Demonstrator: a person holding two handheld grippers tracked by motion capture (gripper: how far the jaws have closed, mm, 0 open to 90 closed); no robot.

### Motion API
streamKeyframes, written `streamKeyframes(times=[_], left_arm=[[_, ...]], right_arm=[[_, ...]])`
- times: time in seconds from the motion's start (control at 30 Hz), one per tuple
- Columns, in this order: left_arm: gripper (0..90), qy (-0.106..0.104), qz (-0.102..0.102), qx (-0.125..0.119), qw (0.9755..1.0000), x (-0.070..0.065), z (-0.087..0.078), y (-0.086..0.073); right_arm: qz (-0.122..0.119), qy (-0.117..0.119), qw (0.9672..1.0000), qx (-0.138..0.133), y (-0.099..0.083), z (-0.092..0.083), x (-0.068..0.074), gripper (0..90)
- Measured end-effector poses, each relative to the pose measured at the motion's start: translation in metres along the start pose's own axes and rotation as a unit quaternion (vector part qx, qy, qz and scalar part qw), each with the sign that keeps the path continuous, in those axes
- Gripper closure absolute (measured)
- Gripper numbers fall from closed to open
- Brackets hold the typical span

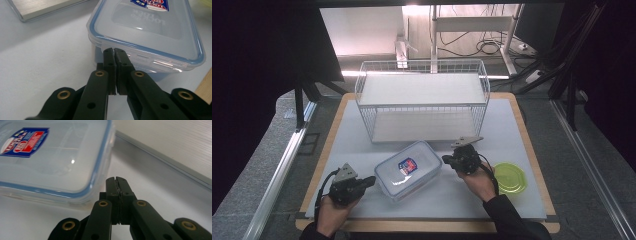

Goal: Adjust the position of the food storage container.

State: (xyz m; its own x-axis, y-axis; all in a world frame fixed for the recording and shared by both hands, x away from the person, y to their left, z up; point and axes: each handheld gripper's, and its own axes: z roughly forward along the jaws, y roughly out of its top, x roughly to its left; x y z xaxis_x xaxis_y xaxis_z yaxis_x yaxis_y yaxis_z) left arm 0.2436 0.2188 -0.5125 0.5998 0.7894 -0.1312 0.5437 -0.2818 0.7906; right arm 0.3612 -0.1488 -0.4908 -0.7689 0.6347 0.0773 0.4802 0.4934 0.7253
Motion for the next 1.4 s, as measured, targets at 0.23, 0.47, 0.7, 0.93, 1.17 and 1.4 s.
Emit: streamKeyframes(times=[0.23, 0.47, 0.7, 0.93, 1.17, 1.4], left_arm=[[89.8, 0.009, -0.002, -0.005, 0.9999, 0.004, 0.008, 0.007], [90.0, -0.002, -0.015, -0.015, 0.9998, 0.01, 0.013, 0.016], [90.0, -0.005, -0.012, -0.013, 0.9998, 0.013, 0.02, 0.021], [90.0, -0.005, -0.005, -0.011, 0.9999, 0.014, 0.031, 0.031], [90.0, -0.018, -0.006, -0.01, 0.9998, 0.014, 0.042, 0.039], [90.0, -0.019, 0.003, -0.005, 0.9998, 0.009, 0.049, 0.045]], right_arm=[[-0.001, 0.001, 0.9999, 0.014, 0.0, -0.005, 0.001, 90.0], [0.005, 0.003, 0.9998, 0.017, -0.005, -0.016, 0.007, 90.0], [0.008, 0.0, 0.9997, 0.021, -0.011, -0.025, 0.012, 90.0], [0.016, 0.002, 0.9997, 0.02, -0.022, -0.04, 0.019, 90.0], [0.015, 0.008, 0.9998, 0.014, -0.032, -0.054, 0.027, 90.0], [0.015, 0.009, 0.9998, 0.011, -0.04, -0.064, 0.031, 90.0]])
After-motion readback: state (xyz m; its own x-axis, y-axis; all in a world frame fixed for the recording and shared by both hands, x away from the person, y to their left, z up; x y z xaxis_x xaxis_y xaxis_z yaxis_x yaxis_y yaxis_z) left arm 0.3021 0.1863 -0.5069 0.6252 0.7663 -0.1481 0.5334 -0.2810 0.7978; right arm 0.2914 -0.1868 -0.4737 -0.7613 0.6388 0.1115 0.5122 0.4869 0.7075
